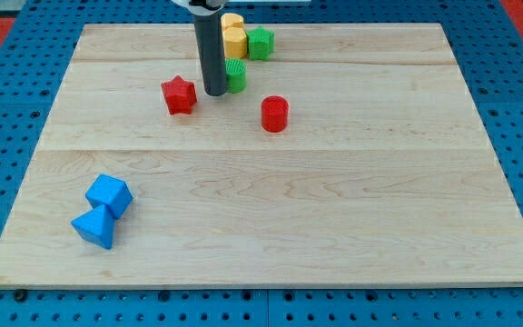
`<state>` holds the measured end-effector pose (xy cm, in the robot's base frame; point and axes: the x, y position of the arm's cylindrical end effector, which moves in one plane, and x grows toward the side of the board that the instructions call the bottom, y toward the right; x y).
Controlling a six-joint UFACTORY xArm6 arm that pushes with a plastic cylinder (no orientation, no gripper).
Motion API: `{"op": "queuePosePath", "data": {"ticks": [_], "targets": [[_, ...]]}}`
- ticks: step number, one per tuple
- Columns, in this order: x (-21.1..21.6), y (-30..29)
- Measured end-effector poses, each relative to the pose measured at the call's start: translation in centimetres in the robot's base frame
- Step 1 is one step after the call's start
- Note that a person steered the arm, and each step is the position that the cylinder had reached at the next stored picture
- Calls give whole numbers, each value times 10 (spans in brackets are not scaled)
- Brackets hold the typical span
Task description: Move the red circle closer to yellow hexagon
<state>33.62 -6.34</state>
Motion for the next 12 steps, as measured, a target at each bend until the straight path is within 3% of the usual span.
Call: {"op": "queuePosePath", "data": {"ticks": [2, 4, 5, 6, 7, 8, 9, 12], "targets": [[-56, 22], [10, 112], [59, 112], [63, 59], [32, 1], [48, -4], [37, -19], [-44, -39]]}}
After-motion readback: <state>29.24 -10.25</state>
